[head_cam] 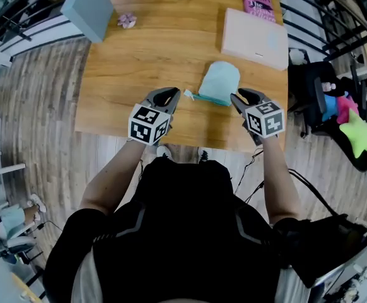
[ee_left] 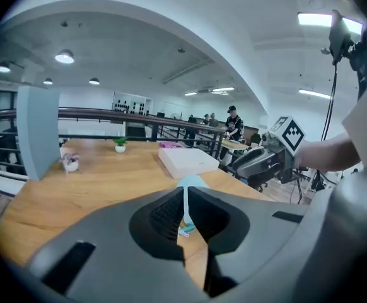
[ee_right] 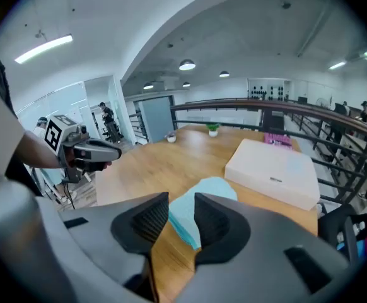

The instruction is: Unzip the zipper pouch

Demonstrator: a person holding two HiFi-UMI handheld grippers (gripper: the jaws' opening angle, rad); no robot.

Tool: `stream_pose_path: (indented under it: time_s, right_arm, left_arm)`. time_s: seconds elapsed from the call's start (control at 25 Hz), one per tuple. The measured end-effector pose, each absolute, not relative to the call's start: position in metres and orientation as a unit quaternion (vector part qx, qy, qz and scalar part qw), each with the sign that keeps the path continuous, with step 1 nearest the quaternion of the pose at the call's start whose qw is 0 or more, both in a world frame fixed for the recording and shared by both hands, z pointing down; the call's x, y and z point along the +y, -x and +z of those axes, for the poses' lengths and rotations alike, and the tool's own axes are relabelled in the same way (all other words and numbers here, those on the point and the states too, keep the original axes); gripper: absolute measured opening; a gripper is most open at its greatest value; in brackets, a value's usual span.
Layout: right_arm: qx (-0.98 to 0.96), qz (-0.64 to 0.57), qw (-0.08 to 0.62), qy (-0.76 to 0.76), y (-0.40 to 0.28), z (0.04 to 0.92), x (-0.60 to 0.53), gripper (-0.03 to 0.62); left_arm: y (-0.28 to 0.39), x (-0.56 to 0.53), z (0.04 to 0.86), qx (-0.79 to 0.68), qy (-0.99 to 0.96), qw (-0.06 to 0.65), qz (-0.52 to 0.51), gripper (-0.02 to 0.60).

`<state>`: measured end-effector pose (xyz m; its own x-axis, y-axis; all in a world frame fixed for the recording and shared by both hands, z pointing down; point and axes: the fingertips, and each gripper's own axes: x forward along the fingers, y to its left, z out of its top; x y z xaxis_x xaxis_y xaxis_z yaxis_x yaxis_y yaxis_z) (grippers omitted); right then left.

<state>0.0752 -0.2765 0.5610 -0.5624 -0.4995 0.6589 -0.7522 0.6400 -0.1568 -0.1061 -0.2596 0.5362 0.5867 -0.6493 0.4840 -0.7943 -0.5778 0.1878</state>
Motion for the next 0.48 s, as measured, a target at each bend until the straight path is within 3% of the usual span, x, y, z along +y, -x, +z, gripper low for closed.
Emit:
stream_pose_path:
  time_s: [0.48]
  right_arm:
    - [-0.867,0.109,0.156,-0.461,-0.061,0.375,-0.270,0.101]
  left_arm:
    - [0.135,-0.276,0.382,-0.403,-0.906,0.094,0.086,0.035]
